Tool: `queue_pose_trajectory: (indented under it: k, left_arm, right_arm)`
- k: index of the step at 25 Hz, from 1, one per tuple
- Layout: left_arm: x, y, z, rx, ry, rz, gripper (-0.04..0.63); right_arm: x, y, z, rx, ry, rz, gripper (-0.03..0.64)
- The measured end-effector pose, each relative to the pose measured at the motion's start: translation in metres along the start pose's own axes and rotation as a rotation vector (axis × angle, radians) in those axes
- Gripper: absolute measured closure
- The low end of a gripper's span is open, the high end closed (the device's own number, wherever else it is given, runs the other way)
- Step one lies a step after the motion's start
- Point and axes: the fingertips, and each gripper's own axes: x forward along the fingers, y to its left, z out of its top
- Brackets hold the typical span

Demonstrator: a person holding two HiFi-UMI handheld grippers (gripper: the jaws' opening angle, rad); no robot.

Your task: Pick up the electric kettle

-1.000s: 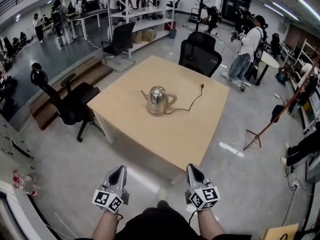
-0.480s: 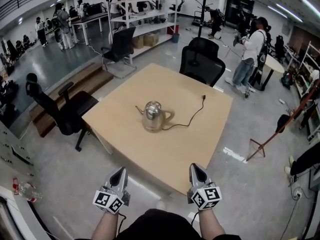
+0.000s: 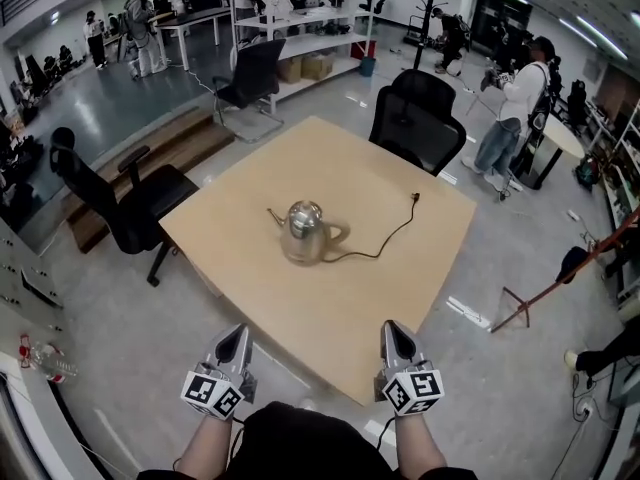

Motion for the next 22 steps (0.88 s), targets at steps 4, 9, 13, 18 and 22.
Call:
queue_pose_trajectory:
  k: [4,9,13,18,22]
  left_arm:
    - [0.0,-0.001,-0.004,0.025,0.022,0.012,0.597]
    - [0.01,0.005,-0.006,0.039,0.033,0.017,0.597]
    - [0.025,0.012,-0.006,0.034,0.038,0.01,0.597]
    - [0.046,0.025,-0.005,0.038,0.041,-0.018,0.597]
    - [0.068,0.038,-0.01,0.018,0.054,-0.028,0.597]
  right_arm:
    - [0.007,-0.001,-0.005,0.009,0.016,0.011,0.615]
    - [0.027,0.003,-0.005,0.005,0.025,0.036,0.615]
    - [0.043,0.003,0.0,-0.02,0.023,0.039,0.615]
    - [0.065,-0.001,0.002,-0.023,0.019,0.024,0.615]
    - [0.082,-0.006,0.008,-0.039,0.024,0.011,0.615]
